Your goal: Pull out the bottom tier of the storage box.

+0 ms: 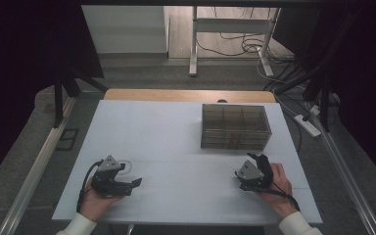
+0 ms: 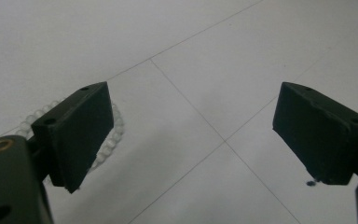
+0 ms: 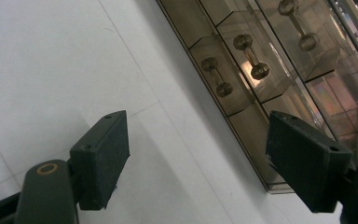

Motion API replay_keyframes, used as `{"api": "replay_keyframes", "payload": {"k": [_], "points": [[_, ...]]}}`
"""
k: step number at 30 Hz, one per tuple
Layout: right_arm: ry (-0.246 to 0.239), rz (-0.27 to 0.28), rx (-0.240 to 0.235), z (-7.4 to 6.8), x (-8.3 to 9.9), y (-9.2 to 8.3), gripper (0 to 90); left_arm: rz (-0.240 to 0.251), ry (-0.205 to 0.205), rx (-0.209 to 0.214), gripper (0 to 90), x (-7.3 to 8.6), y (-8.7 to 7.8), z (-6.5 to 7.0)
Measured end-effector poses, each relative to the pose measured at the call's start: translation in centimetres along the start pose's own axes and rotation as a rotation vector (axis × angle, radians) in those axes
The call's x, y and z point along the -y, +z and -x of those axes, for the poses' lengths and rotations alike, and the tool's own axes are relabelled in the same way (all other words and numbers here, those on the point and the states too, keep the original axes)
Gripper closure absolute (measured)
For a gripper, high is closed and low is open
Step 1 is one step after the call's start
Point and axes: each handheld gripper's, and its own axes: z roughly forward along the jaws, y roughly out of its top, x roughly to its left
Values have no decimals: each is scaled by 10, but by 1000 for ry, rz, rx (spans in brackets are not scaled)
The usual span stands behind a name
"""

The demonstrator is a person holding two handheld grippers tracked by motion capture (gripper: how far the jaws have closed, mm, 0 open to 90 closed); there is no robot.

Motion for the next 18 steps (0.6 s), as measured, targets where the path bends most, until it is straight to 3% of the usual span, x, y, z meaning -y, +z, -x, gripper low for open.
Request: {"api": "replay_keyframes", "payload": {"k": [18], "points": [[-44,-13,37,2,-7,11,237,-2,-2,2,119,0,0,0]]}}
